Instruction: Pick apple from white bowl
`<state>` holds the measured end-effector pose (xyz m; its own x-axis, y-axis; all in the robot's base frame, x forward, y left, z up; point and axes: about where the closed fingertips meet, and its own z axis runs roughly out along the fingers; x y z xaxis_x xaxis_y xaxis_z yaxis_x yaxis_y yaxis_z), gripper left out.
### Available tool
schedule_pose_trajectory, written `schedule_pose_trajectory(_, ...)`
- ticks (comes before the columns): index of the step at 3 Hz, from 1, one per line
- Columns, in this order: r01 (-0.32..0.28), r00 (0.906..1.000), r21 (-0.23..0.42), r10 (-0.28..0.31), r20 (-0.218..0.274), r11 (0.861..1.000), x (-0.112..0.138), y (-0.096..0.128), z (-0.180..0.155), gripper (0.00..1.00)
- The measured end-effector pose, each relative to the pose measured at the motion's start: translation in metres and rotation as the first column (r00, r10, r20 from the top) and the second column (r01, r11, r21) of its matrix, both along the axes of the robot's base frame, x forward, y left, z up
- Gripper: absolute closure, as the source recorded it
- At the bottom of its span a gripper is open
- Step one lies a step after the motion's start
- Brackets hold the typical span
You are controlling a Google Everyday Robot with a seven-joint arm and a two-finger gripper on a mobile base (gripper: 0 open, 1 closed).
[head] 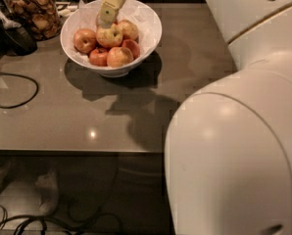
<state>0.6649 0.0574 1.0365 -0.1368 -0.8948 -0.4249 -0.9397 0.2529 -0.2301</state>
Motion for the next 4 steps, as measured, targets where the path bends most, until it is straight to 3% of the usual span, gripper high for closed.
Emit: schedule_pose_trajectory(4, 0.059, 0.9965, -0.034, -0.061, -0.058, 0.998, 0.039, 0.015, -0.044, 0.00)
